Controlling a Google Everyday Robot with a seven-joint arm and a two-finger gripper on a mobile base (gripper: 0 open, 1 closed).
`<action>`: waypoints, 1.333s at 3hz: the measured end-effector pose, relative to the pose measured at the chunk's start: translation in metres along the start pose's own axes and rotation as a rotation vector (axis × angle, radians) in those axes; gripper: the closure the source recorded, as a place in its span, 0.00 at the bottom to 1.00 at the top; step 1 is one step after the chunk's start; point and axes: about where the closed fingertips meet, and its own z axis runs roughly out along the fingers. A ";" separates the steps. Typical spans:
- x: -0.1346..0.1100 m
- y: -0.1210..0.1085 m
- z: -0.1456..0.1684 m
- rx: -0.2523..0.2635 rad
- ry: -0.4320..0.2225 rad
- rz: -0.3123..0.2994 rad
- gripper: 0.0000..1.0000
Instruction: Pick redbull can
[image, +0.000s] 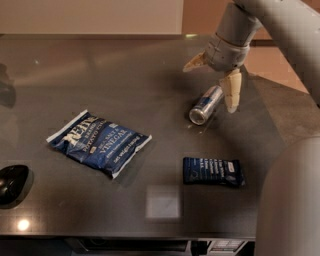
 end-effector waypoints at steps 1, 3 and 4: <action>0.002 -0.006 0.017 -0.039 0.007 -0.070 0.00; 0.017 -0.006 0.032 -0.123 0.079 -0.140 0.21; 0.020 -0.004 0.032 -0.145 0.100 -0.168 0.44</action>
Offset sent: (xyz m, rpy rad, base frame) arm -0.0355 -0.0284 -0.0284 -0.2374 0.2349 0.1897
